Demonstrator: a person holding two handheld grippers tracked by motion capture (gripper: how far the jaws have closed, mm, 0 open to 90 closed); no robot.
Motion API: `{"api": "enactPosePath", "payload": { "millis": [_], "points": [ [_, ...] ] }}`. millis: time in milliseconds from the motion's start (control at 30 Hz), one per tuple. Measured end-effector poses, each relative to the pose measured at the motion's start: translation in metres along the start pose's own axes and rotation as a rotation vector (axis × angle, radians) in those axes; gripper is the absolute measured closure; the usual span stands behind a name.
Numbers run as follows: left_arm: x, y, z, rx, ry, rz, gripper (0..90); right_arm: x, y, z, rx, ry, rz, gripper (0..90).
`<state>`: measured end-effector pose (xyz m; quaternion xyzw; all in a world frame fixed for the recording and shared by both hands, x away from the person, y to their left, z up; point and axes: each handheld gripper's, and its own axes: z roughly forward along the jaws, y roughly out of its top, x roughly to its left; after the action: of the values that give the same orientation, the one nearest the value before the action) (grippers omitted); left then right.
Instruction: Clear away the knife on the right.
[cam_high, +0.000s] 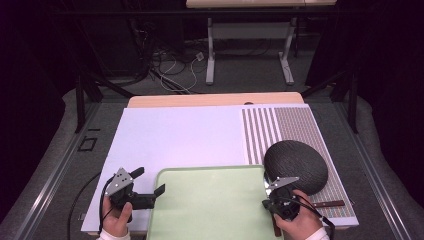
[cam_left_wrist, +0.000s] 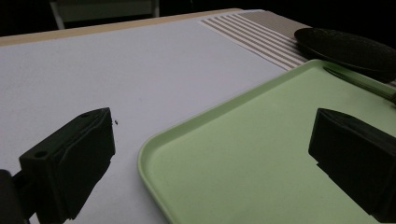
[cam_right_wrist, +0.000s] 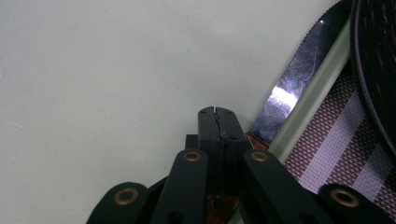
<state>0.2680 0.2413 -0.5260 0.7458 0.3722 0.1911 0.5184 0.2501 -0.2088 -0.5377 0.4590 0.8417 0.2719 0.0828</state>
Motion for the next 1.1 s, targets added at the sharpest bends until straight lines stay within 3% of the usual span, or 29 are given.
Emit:
{"api": "enactPosePath", "payload": {
  "millis": [167,567,700,833,1100],
  "points": [
    [0.000,0.000,0.000,0.000,0.001,0.001,0.6,0.000,0.001,-0.002,0.032,-0.004,-0.007,90.0],
    [0.000,0.000,0.000,-0.001,0.000,0.002,0.6,0.000,0.003,-0.007,-0.011,0.023,-0.007,86.8],
    [0.000,0.000,0.000,0.001,0.001,0.003,0.6,-0.002,0.004,-0.010,-0.012,0.015,-0.016,83.3],
    [0.000,0.000,0.000,0.002,0.002,0.000,0.6,-0.003,0.008,-0.017,-0.034,0.039,0.001,77.4],
    [0.001,-0.001,0.003,0.009,0.005,-0.005,0.6,-0.014,0.015,-0.028,-0.056,0.040,-0.051,72.1]
  ]
}}
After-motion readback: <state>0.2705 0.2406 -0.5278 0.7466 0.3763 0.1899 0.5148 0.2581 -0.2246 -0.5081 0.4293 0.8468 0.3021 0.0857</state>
